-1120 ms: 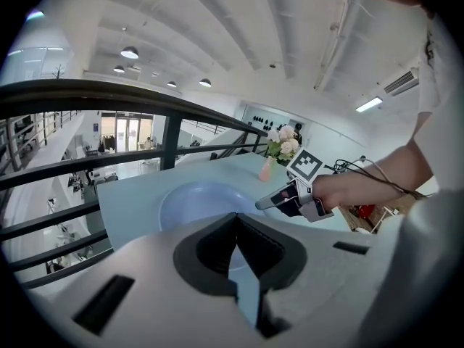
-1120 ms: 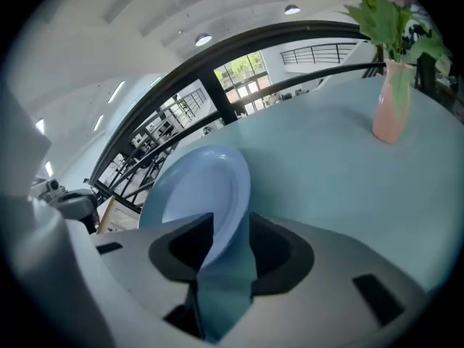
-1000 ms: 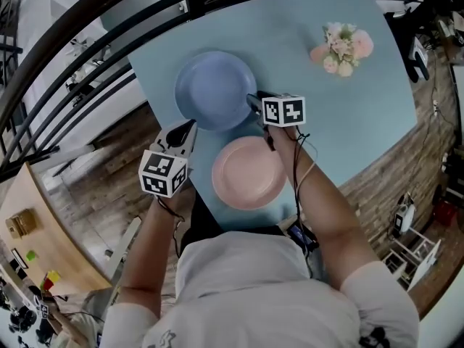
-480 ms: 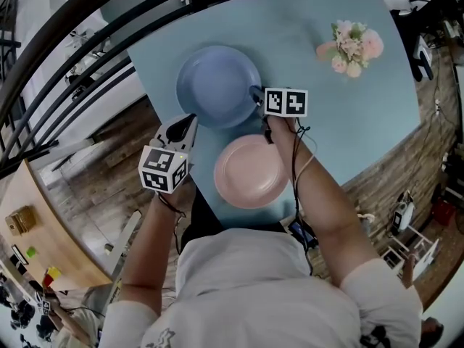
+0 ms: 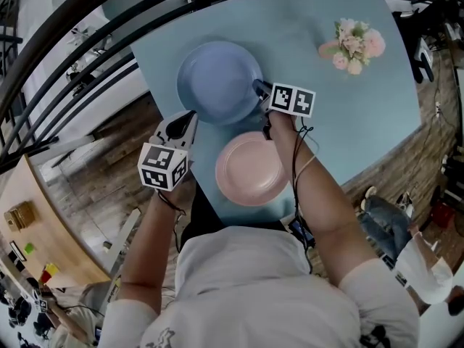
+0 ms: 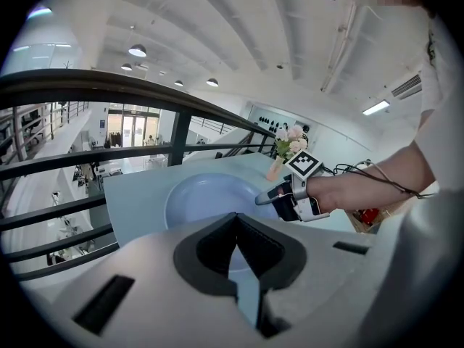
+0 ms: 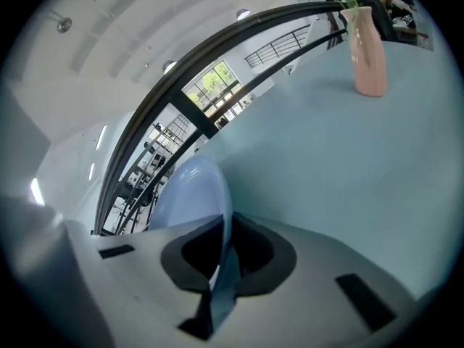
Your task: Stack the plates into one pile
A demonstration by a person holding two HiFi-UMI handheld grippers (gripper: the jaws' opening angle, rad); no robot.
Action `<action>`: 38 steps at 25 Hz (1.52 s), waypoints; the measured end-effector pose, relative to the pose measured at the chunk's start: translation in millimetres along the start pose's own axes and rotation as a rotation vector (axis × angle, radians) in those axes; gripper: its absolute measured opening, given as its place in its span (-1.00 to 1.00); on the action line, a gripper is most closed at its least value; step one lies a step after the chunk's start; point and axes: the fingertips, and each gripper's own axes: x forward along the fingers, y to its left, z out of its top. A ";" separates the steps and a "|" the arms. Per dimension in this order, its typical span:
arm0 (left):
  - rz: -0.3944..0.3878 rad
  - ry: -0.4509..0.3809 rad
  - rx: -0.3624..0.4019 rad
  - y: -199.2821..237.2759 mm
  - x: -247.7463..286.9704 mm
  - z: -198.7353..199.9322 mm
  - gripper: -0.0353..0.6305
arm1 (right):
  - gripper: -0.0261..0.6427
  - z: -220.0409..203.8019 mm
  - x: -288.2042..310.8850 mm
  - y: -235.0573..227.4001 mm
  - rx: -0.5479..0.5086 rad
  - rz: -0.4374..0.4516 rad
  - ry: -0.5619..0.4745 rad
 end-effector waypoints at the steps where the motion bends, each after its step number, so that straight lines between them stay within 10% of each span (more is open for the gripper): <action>1: 0.003 -0.001 0.000 -0.5 -2.5 0.1 -0.88 | -0.86 0.9 -1.6 2.3 -0.001 0.004 -0.005; 20: 0.025 -0.095 0.033 -46.3 -63.5 27.7 -0.88 | -0.86 2.3 -87.6 33.1 0.001 0.099 -0.116; 38: 0.027 -0.149 0.073 -174.9 -125.7 -1.5 -0.88 | -0.86 -85.4 -205.0 19.3 -0.042 0.168 -0.097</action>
